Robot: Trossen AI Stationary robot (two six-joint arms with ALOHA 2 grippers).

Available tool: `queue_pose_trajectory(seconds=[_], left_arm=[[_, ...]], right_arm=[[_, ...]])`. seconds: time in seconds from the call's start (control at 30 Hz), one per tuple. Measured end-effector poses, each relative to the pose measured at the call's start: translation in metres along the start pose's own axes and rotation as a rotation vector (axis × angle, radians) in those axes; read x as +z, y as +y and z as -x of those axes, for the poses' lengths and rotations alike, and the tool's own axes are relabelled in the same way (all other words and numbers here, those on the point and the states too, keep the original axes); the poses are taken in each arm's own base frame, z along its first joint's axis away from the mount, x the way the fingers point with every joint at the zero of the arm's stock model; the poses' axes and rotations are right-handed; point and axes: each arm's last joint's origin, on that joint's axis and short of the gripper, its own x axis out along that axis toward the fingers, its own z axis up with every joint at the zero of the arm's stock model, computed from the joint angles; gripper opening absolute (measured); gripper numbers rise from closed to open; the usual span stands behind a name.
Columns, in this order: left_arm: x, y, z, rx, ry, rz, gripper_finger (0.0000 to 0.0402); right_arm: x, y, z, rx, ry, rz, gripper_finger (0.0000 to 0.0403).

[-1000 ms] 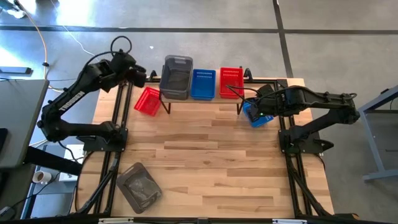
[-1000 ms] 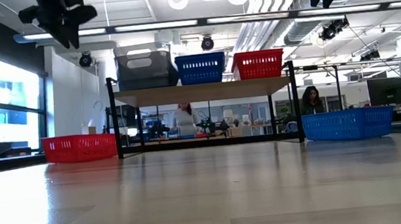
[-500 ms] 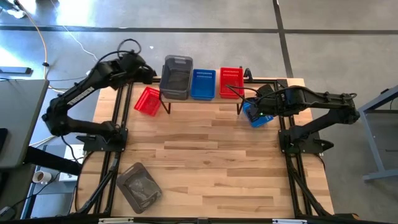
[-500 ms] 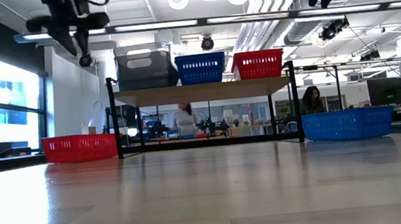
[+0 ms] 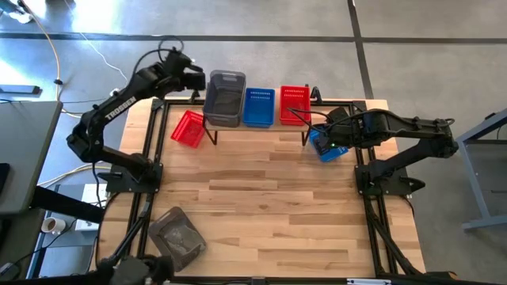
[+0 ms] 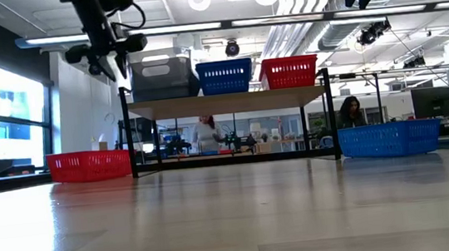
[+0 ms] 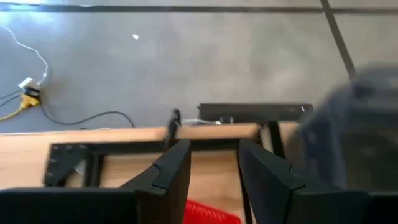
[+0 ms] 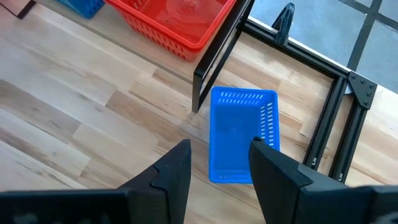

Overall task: Stack baskets on shelf by color
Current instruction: Stack the red bin on top of the red bin on the shelf

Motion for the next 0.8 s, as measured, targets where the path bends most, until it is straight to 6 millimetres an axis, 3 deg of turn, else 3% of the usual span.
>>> queue_pose_trajectory(seconds=[0.2, 0.37, 0.8], left_arm=[[0.027, 0.021, -0.001, -0.012, -0.066, 0.003, 0.0126], [0.035, 0.034, -0.016, 0.010, -0.058, -0.015, 0.0126], [0.017, 0.042, -0.066, 0.089, 0.251, -0.030, 0.0126]], right_arm=[[0.000, 0.000, 0.000, 0.002, 0.000, -0.001, 0.0145], [0.000, 0.001, 0.000, 0.004, -0.002, -0.003, 0.0145], [0.000, 0.001, 0.000, 0.005, -0.002, -0.003, 0.0145]])
